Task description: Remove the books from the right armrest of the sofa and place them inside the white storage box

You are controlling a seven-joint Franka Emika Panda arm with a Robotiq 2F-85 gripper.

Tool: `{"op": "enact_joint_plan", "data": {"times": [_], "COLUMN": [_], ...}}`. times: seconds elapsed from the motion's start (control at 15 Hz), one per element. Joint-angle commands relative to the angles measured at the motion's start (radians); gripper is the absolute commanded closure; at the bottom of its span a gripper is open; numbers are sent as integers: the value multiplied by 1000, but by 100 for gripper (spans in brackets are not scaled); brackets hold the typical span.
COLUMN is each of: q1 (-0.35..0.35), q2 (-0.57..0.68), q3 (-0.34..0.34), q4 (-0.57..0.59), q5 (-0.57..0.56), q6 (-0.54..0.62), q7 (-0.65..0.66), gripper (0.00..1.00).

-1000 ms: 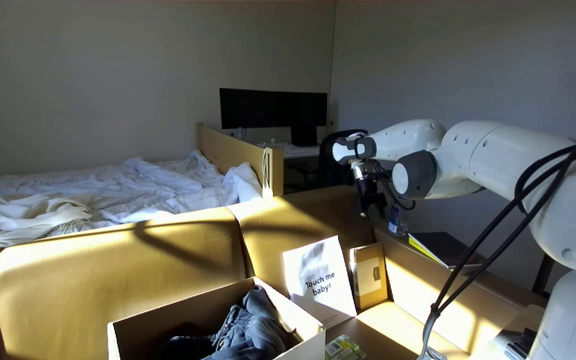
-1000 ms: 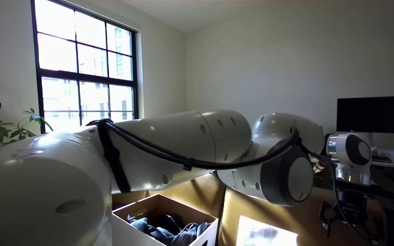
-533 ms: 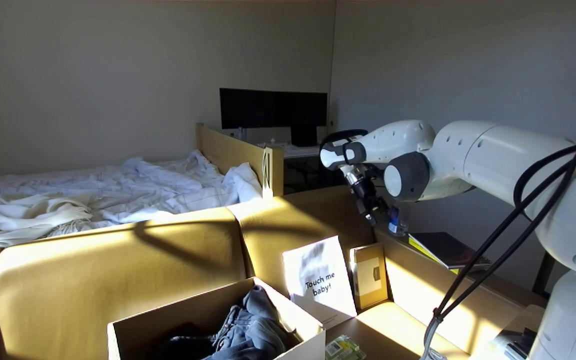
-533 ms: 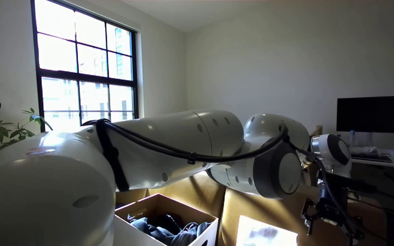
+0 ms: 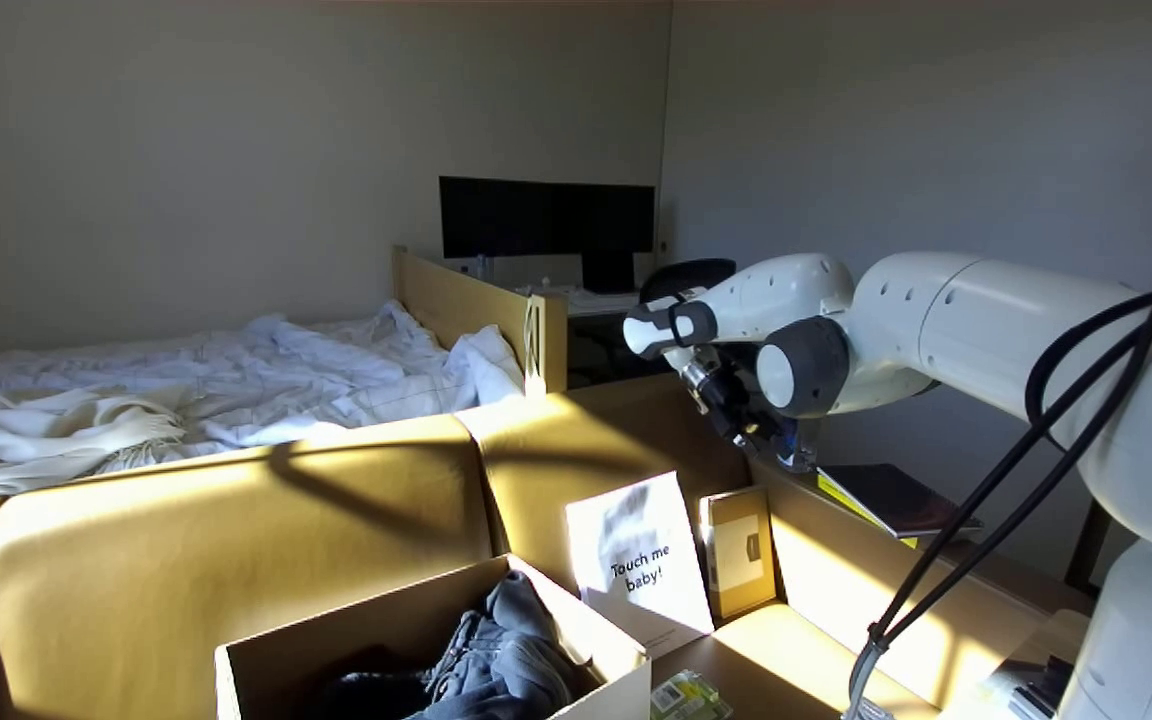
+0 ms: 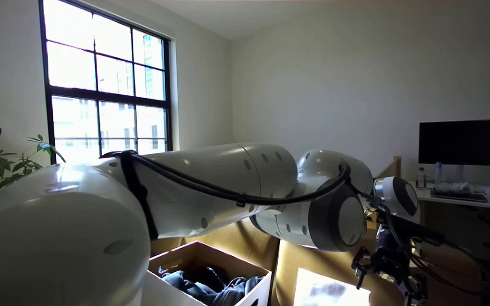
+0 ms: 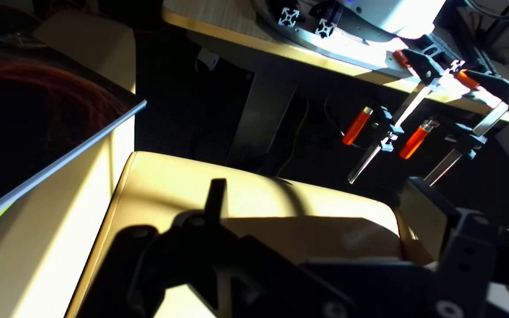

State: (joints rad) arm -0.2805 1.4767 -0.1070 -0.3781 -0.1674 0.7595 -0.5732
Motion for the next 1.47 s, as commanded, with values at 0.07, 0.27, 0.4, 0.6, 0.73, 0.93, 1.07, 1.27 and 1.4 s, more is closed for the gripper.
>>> {"op": "enact_joint_plan", "data": {"times": [0.07,0.27,0.4,0.6,0.73,0.93,1.07,1.27,1.4], "q1": [-9,-20,-22,-29,-15,8,8,-22,-49], "q2": [7,13,16,20,-3,-62,-100,-185,-249], "q3": [5,5,0,-3,-20,-19,-4,30,52], "q4": [-63,-127,-181,-279,-385,-566,-658,-788,-871], "q5": [-11,-12,-25,-40,-63,-150,-206,-209,-185], "q6": [-64,-76,-75,-62,-17,94,183,342,467], "q7": [63,116,145,199,180,127,97,88,89], "gripper": [0,0,0,0,0,0,0,0,0]}}
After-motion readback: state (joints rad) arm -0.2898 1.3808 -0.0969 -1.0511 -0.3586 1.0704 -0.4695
